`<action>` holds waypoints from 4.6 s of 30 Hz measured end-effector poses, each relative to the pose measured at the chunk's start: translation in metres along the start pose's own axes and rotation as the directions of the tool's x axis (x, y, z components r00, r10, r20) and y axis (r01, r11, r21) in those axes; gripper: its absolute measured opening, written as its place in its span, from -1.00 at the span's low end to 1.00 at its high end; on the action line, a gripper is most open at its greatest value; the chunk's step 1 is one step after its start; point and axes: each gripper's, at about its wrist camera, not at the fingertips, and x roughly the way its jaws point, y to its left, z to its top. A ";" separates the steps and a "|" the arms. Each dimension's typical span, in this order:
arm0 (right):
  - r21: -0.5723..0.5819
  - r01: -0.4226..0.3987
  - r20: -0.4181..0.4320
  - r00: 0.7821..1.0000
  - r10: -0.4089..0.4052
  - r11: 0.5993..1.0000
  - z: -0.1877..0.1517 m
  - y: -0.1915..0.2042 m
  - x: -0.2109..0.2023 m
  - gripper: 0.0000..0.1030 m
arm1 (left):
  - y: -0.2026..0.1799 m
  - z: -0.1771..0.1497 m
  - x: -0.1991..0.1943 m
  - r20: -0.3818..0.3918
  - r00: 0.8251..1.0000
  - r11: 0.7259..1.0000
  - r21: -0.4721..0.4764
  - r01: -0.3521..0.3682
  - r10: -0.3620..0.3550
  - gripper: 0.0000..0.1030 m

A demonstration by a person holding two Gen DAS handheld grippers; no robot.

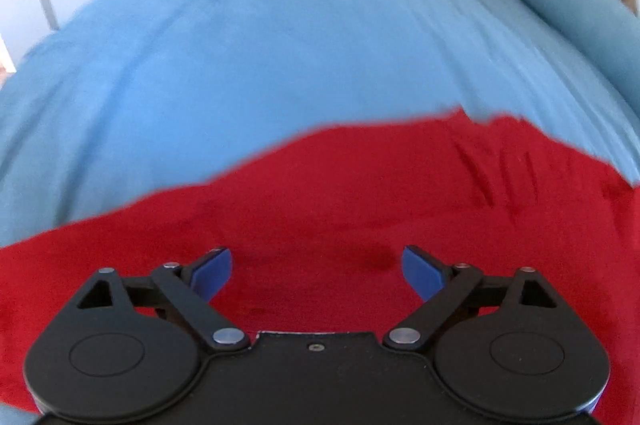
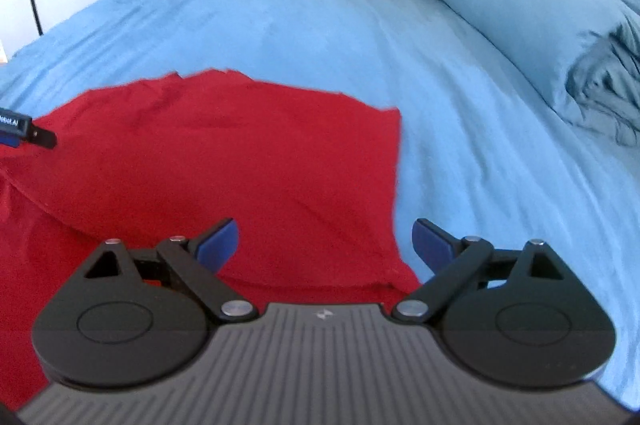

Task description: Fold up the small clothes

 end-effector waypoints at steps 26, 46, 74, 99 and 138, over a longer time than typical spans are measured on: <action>-0.075 -0.078 -0.020 0.997 0.076 0.994 0.002 0.081 0.031 1.00 | -0.007 -0.012 0.009 0.073 0.992 0.970 0.210 -0.120 0.107 -0.43; 0.096 0.070 -0.040 0.997 -0.066 0.993 -0.032 0.007 0.029 1.00 | -0.030 -0.041 0.002 -0.024 0.993 0.964 0.241 0.115 -0.112 0.66; -0.321 -0.328 -0.028 0.941 0.337 0.888 0.031 0.283 -0.064 1.00 | 0.300 -0.126 -0.165 0.117 0.981 0.647 -0.763 -0.010 0.153 0.60; -0.285 -0.295 -0.057 0.955 0.292 0.912 0.014 0.327 -0.016 1.00 | 0.368 -0.110 -0.103 0.058 0.961 0.614 -0.779 -0.127 0.272 -0.91; 0.091 -0.066 -0.007 0.998 0.067 0.994 -0.025 -0.003 -0.049 1.00 | -0.145 -0.042 -0.004 0.014 0.972 0.969 -0.076 0.235 -0.235 -0.90</action>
